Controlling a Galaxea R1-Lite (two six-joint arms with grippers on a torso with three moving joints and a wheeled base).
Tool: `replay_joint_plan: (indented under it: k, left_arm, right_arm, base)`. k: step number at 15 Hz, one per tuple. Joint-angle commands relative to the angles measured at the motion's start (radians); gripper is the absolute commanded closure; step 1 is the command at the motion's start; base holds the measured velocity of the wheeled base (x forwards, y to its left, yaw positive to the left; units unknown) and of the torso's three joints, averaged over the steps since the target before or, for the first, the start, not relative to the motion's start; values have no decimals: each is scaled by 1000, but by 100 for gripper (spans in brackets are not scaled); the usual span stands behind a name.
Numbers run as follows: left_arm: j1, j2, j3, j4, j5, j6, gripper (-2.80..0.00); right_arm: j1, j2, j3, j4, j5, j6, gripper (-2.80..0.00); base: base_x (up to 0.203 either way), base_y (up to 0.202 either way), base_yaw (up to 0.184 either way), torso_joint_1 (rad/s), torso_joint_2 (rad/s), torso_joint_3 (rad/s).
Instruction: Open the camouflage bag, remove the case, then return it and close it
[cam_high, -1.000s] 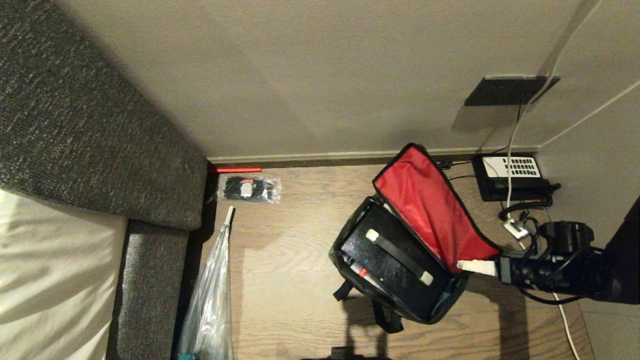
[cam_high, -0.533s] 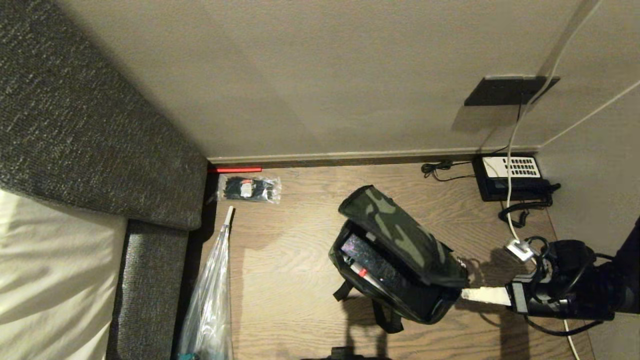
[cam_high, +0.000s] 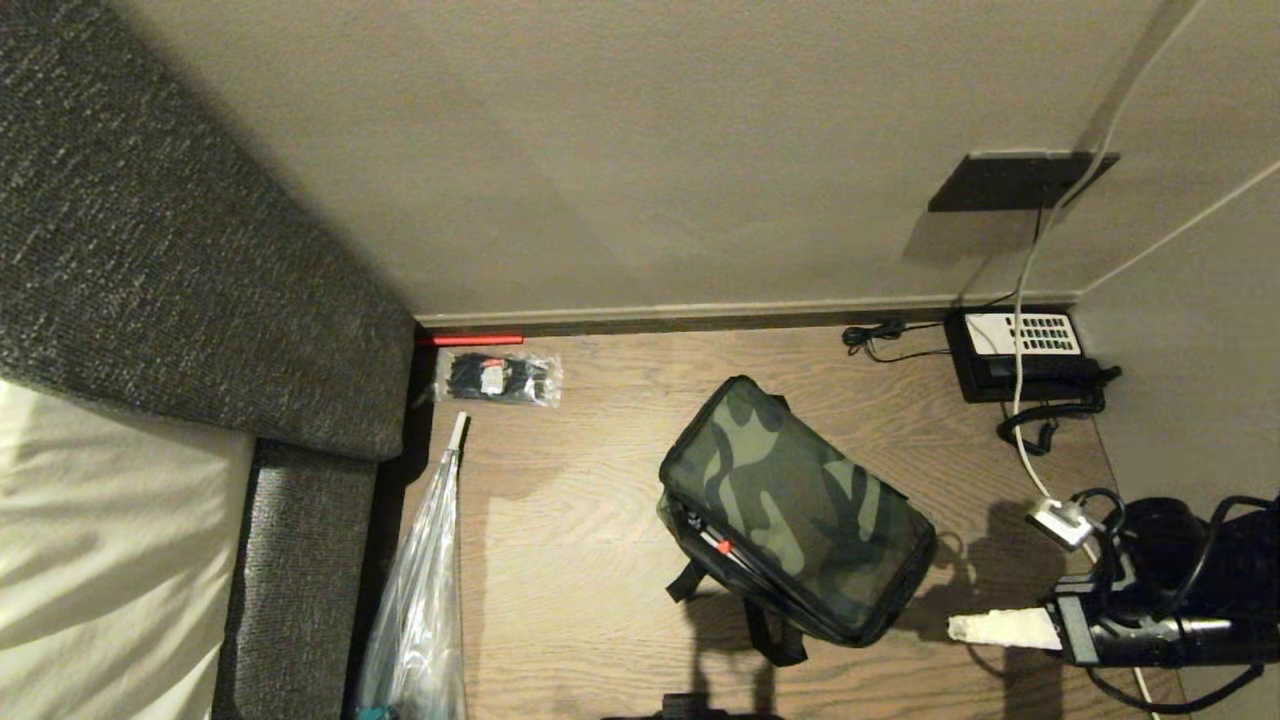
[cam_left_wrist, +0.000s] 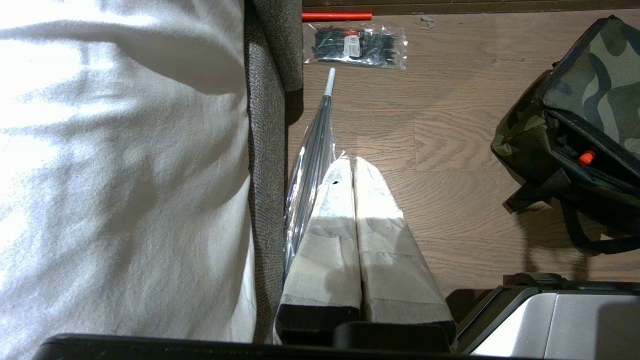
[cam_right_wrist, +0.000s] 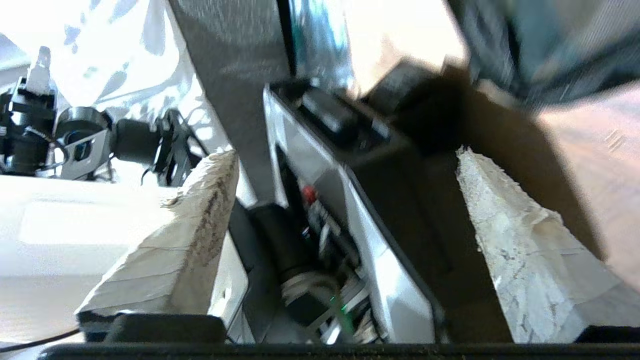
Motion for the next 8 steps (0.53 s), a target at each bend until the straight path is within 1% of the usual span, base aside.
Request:
replay_joint_plan:
  k: [1, 2, 5, 6, 8]
  left_arm:
    - [0, 0, 0, 0, 0, 1, 0]
    - [0, 0, 0, 0, 0, 0, 0]
    - [1, 0, 0, 0, 0, 1, 0]
    - [0, 0, 0, 0, 0, 1, 0]
    - [0, 0, 0, 0, 0, 0, 0]
  right_arm:
    - [-7, -123, -5, 9, 7, 9, -280]
    - [-8, -172, 1, 35, 7, 25, 0]
    - [-9, -329, 2, 146, 7, 69, 0]
    - [-9, -395, -1, 183, 6, 115, 0]
    - [-8, -545, -3, 234, 3, 240, 0]
  base:
    - [0, 0, 0, 0, 0, 0]
    - [0, 0, 0, 0, 0, 0]
    - [0, 0, 0, 0, 0, 0]
    - [0, 0, 0, 0, 0, 0]
    - [0, 0, 0, 0, 0, 0]
